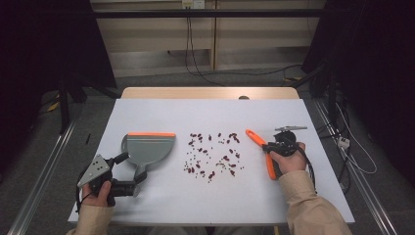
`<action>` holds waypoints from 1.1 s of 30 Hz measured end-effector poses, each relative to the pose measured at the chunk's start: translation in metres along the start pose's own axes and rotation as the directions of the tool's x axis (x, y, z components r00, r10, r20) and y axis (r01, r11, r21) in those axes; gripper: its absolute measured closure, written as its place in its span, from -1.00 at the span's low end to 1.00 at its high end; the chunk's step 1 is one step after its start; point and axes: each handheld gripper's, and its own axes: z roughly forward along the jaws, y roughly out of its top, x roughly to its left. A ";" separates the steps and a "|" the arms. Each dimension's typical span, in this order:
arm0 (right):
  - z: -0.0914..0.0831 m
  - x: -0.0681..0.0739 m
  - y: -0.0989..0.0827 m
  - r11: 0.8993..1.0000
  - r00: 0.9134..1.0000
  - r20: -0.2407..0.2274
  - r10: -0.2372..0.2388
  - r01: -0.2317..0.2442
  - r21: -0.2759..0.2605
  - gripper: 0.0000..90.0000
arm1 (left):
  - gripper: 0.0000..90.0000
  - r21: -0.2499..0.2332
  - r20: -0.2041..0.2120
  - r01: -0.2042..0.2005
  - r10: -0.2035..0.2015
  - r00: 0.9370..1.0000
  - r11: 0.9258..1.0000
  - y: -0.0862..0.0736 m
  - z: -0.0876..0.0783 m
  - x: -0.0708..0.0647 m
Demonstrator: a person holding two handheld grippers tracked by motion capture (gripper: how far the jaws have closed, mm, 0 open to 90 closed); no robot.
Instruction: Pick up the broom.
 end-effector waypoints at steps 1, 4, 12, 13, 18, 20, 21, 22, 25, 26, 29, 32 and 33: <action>0.001 0.002 0.001 1.000 1.000 0.001 -0.006 0.006 -0.002 0.55 | -0.94 0.000 0.000 0.000 0.000 1.000 1.000 0.000 0.000 0.000; 0.005 0.006 0.003 1.000 1.000 -0.012 -0.008 0.008 -0.009 0.55 | -0.94 -0.001 -0.002 0.000 0.000 1.000 1.000 0.000 -0.001 0.001; 0.006 0.008 0.006 0.998 0.998 -0.013 -0.059 0.059 0.013 0.50 | -0.94 0.001 -0.004 -0.001 0.001 1.000 1.000 0.000 -0.002 0.002; 0.006 0.008 0.006 0.998 0.998 -0.014 -0.062 0.062 0.017 0.49 | -0.94 0.001 -0.005 -0.002 0.002 1.000 1.000 0.000 -0.002 0.001; 0.005 0.010 0.011 0.993 0.995 -0.001 -0.100 0.100 0.057 0.48 | -0.94 0.004 -0.004 -0.002 0.002 1.000 1.000 0.000 -0.001 0.001; 0.004 0.011 0.013 0.992 0.995 0.000 -0.104 0.104 0.075 0.48 | -0.94 0.002 -0.001 -0.002 0.002 1.000 1.000 0.000 -0.001 0.001; 0.004 0.012 0.013 0.991 0.995 0.001 -0.103 0.102 0.082 0.48 | -0.94 0.004 -0.004 -0.001 0.001 1.000 1.000 0.000 -0.002 0.001; 0.005 0.011 0.013 0.991 0.995 0.000 -0.105 0.104 0.081 0.48 | -0.94 0.003 -0.006 -0.001 0.001 1.000 1.000 0.000 -0.002 0.001; 0.007 0.012 0.013 0.991 0.995 0.003 -0.099 0.098 0.087 0.46 | -0.94 0.003 0.001 -0.001 0.001 1.000 1.000 -0.001 -0.001 0.002; 0.008 0.014 0.013 0.990 0.994 0.017 -0.107 0.105 0.098 0.46 | -0.94 0.002 0.001 0.002 -0.002 1.000 1.000 -0.001 -0.001 0.001; 0.009 0.016 0.014 0.989 0.994 0.028 -0.108 0.105 0.105 0.46 | -0.94 0.005 -0.001 -0.001 0.001 1.000 1.000 0.000 -0.001 0.001; 0.010 0.016 0.014 0.989 0.994 0.031 -0.109 0.105 0.105 0.46 | -0.94 0.006 0.002 -0.007 0.007 1.000 1.000 0.000 -0.001 0.001; 0.011 0.016 0.014 0.989 0.994 0.031 -0.106 0.102 0.107 0.47 | -0.94 0.006 0.001 -0.006 0.006 1.000 1.000 0.000 0.000 0.001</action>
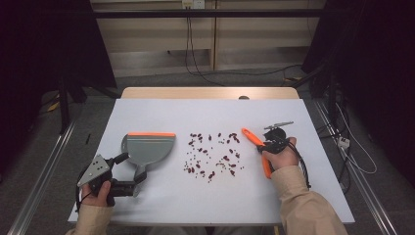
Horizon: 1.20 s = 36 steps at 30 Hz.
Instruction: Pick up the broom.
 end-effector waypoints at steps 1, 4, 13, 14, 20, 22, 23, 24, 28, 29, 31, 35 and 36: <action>0.000 0.000 0.001 1.000 1.000 -0.002 0.002 -0.002 0.003 0.47 | -0.94 0.000 0.000 0.001 -0.001 1.000 1.000 0.000 0.000 0.000; 0.001 -0.002 0.001 1.000 1.000 -0.014 0.003 -0.003 0.010 0.47 | -0.94 0.002 0.005 -0.003 0.003 1.000 1.000 0.000 0.000 0.000; 0.003 0.004 0.008 0.999 1.000 0.025 -0.006 0.004 0.054 0.53 | -0.94 -0.001 0.005 -0.003 0.003 1.000 1.000 0.000 0.000 -0.001; 0.003 0.004 0.008 0.999 1.000 0.025 -0.006 0.004 0.054 0.53 | -0.94 -0.001 0.003 -0.001 0.002 1.000 1.000 0.000 0.000 -0.001; 0.001 0.003 0.006 0.999 1.000 0.017 -0.001 0.000 0.040 0.53 | -0.94 -0.003 0.003 -0.004 0.004 1.000 1.000 0.000 0.000 -0.001; 0.001 0.002 0.006 0.999 1.000 0.010 0.009 -0.010 0.039 0.53 | -0.94 -0.006 -0.003 -0.003 0.003 1.000 1.000 0.000 -0.002 -0.001; 0.001 0.003 0.006 0.999 1.000 0.019 -0.005 0.004 0.036 0.53 | -0.94 -0.004 -0.006 -0.003 0.003 1.000 1.000 -0.001 -0.003 0.000; 0.000 0.004 0.006 0.999 1.000 0.024 -0.010 0.009 0.040 0.53 | -0.94 -0.007 -0.010 0.002 -0.002 1.000 1.000 -0.001 -0.004 0.000; -0.002 0.003 0.005 1.000 1.000 0.021 -0.014 0.014 0.012 0.54 | -0.94 -0.014 -0.018 0.003 -0.003 1.000 1.000 0.000 -0.006 0.001; -0.002 0.003 0.004 1.000 1.000 0.021 -0.015 0.015 0.009 0.54 | -0.94 -0.014 -0.016 0.003 -0.004 1.000 1.000 0.000 -0.005 0.001; -0.005 0.003 0.004 1.000 1.000 0.019 -0.023 0.023 -0.010 0.54 | -0.94 -0.011 -0.016 0.004 -0.004 1.000 1.000 0.000 -0.004 0.000; -0.014 -0.002 -0.001 0.997 1.000 0.004 0.010 -0.009 -0.081 0.54 | -0.94 -0.012 -0.014 0.000 0.000 1.000 1.000 0.000 -0.004 0.000; -0.017 -0.003 -0.002 0.995 1.000 -0.006 0.023 -0.024 -0.099 0.54 | -0.94 -0.013 -0.015 0.001 -0.001 1.000 1.000 0.000 -0.004 0.000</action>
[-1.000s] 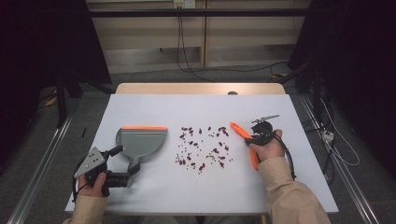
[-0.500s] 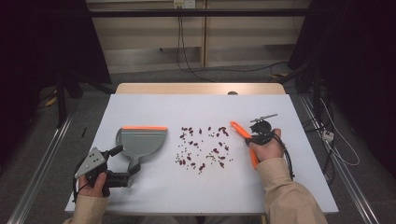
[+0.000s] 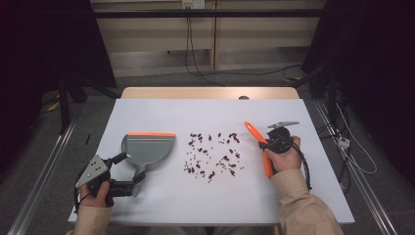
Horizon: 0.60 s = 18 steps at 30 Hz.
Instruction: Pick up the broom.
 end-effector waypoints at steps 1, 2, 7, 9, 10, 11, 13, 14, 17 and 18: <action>-0.003 -0.002 -0.001 1.000 1.000 -0.003 0.006 -0.006 -0.028 0.54 | -0.94 0.000 -0.001 -0.001 0.001 1.000 1.000 0.000 0.000 0.000; -0.007 -0.003 -0.002 0.998 1.000 -0.004 0.009 -0.009 -0.059 0.54 | -0.94 -0.001 -0.003 -0.002 0.002 1.000 1.000 0.000 0.000 0.000; -0.029 -0.008 -0.010 0.976 0.999 -0.025 0.022 -0.027 -0.215 0.55 | -0.94 -0.016 -0.021 -0.001 0.001 1.000 1.000 0.004 -0.002 0.000; -0.038 -0.011 -0.013 0.960 0.998 -0.039 0.039 -0.049 -0.276 0.56 | -0.94 -0.020 -0.018 -0.003 0.003 1.000 1.000 0.006 -0.001 -0.001; -0.042 -0.012 -0.015 0.951 0.998 -0.051 0.042 -0.056 -0.303 0.56 | -0.94 -0.019 -0.019 -0.005 0.005 1.000 1.000 0.007 -0.001 -0.002; -0.047 -0.012 -0.016 0.943 0.998 -0.045 0.051 -0.063 -0.325 0.56 | -0.94 -0.017 -0.019 -0.005 0.004 1.000 1.000 0.008 0.000 -0.002; -0.055 -0.012 -0.018 0.925 0.996 -0.055 0.065 -0.081 -0.371 0.56 | -0.94 -0.021 -0.016 -0.008 0.008 1.000 1.000 0.011 0.001 -0.004; -0.058 -0.013 -0.018 0.916 0.995 -0.071 0.076 -0.098 -0.390 0.56 | -0.94 -0.023 -0.016 -0.009 0.009 1.000 1.000 0.013 0.001 -0.005; -0.065 -0.012 -0.017 0.903 0.996 -0.066 0.060 -0.082 -0.422 0.57 | -0.94 -0.027 -0.007 -0.026 0.026 1.000 0.999 0.019 0.003 -0.008; -0.067 -0.012 -0.017 0.897 0.995 -0.072 0.062 -0.087 -0.433 0.57 | -0.94 -0.029 -0.003 -0.030 0.030 1.000 0.999 0.021 0.004 -0.009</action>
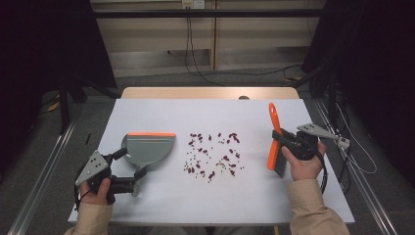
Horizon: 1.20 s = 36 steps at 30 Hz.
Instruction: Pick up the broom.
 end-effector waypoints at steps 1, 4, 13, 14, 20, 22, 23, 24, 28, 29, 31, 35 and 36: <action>-0.002 0.000 0.002 1.000 1.000 -0.007 0.006 -0.006 -0.007 0.57 | -0.94 0.000 0.003 -0.004 0.004 1.000 1.000 0.002 0.001 -0.001; -0.004 0.000 0.002 1.000 1.000 -0.010 0.026 -0.026 -0.011 0.57 | -0.94 -0.006 0.023 -0.024 0.024 0.999 1.000 0.008 0.004 -0.003; -0.012 -0.003 0.001 0.995 0.997 -0.022 0.068 -0.070 -0.077 0.58 | -0.94 -0.012 0.073 -0.027 0.028 0.997 1.000 0.017 0.014 -0.010; -0.012 -0.003 0.001 0.994 0.998 -0.026 0.065 -0.067 -0.085 0.58 | -0.94 -0.012 0.070 -0.026 0.027 0.997 1.000 0.018 0.015 -0.011; -0.012 -0.002 -0.001 0.991 0.997 -0.026 0.077 -0.080 -0.103 0.58 | -0.94 -0.011 0.080 -0.042 0.043 0.996 0.999 0.020 0.022 -0.014; -0.013 -0.002 -0.001 0.990 0.996 -0.031 0.082 -0.085 -0.112 0.58 | -0.94 -0.009 0.085 -0.044 0.044 0.995 0.999 0.020 0.024 -0.015; -0.013 -0.002 0.000 0.990 0.996 -0.037 0.082 -0.085 -0.115 0.58 | -0.94 -0.013 0.085 -0.036 0.037 0.996 0.999 0.021 0.025 -0.016; -0.014 -0.001 0.001 0.988 0.996 -0.039 0.079 -0.084 -0.126 0.58 | -0.94 -0.008 0.087 -0.046 0.046 0.995 0.999 0.021 0.026 -0.016; -0.016 0.004 0.005 0.987 0.997 -0.046 0.063 -0.069 -0.146 0.58 | -0.94 -0.008 0.091 -0.047 0.047 0.995 0.999 0.023 0.030 -0.018; -0.017 0.006 0.006 0.985 0.996 -0.055 0.067 -0.074 -0.154 0.58 | -0.94 -0.010 0.094 -0.049 0.050 0.994 0.999 0.023 0.032 -0.019; -0.017 0.009 0.009 0.984 0.996 -0.063 0.062 -0.071 -0.165 0.58 | -0.94 -0.006 0.105 -0.054 0.054 0.993 0.999 0.025 0.035 -0.021; -0.016 0.019 0.016 0.979 0.994 -0.096 0.055 -0.073 -0.191 0.58 | -0.94 -0.004 0.127 -0.056 0.056 0.990 0.998 0.028 0.042 -0.026; -0.016 0.022 0.019 0.980 0.995 -0.096 0.040 -0.058 -0.193 0.58 | -0.94 0.000 0.131 -0.058 0.058 0.990 0.998 0.029 0.044 -0.028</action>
